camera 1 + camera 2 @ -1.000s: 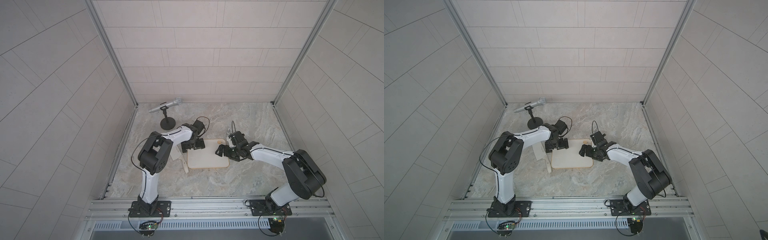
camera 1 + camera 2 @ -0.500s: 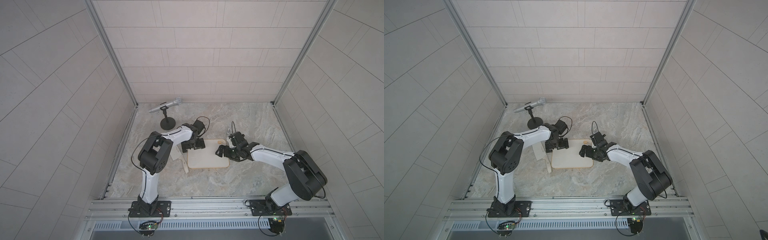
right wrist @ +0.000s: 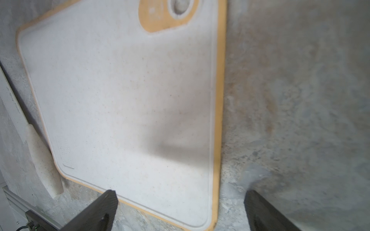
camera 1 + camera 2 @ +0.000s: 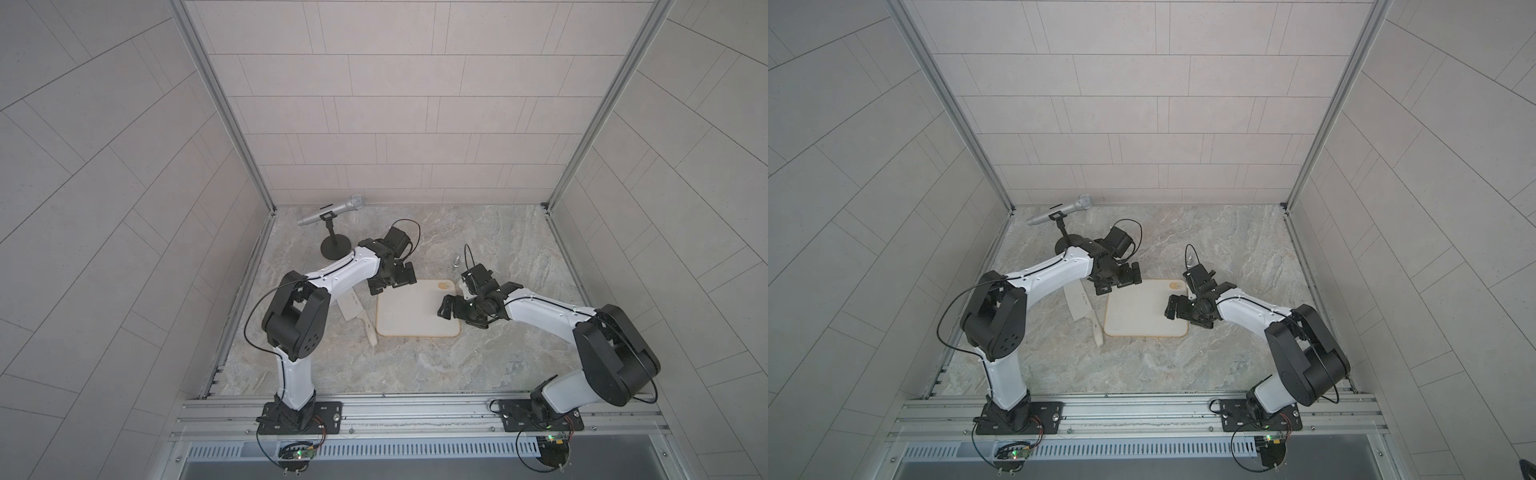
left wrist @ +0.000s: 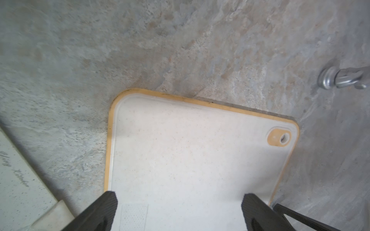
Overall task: Align the knife with the edge of the cutting board
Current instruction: Adjust the work surface at the center of the board.
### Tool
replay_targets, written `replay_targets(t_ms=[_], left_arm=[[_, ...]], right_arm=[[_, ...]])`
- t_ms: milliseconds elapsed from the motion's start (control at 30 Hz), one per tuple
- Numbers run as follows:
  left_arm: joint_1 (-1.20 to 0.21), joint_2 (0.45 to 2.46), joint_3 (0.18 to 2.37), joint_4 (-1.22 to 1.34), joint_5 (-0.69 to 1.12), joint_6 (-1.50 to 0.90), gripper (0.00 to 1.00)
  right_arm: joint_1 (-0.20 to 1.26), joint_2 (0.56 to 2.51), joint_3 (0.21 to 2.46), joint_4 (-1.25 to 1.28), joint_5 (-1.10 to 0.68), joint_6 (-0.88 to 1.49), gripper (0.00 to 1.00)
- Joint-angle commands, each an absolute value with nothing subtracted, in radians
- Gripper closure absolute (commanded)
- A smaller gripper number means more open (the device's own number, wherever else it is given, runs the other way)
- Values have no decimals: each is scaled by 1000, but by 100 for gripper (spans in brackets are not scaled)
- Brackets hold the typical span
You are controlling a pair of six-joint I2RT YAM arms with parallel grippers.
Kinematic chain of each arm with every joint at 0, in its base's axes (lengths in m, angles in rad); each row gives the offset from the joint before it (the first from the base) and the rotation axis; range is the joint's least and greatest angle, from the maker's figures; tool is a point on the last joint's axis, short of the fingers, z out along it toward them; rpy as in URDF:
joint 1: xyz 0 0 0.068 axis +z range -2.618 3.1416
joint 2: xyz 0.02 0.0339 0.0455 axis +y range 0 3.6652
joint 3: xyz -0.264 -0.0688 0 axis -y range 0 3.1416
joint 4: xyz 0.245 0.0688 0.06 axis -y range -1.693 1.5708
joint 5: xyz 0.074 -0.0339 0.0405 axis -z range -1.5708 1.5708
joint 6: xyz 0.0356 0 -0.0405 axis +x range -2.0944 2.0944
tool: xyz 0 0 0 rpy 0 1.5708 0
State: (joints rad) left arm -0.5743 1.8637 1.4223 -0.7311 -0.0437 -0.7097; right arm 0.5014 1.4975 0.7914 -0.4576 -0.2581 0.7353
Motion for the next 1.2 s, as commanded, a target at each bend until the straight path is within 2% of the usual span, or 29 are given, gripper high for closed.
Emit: replay_targets(t_ms=[0,367,567,800,1167], left_arm=[[-573,1829,1442,-767,-29,-696,0],[-466,1649,1446,-842,-5,-555,0],[-404,1540,1379,-850,-53,-485,0],[-327,1446,1239,-766,-47,-490,0],[-283,1378,1184,-724,-52,-488,0]], right_arm=[[491,1521,825,-485,-265,695,0],[478,1603,867,-445,-316,678,0],[473,1626,892,-444,-317,675,0],[472,1641,908,-446,-319,675,0],[472,1656,923,-449,-316,674,0]])
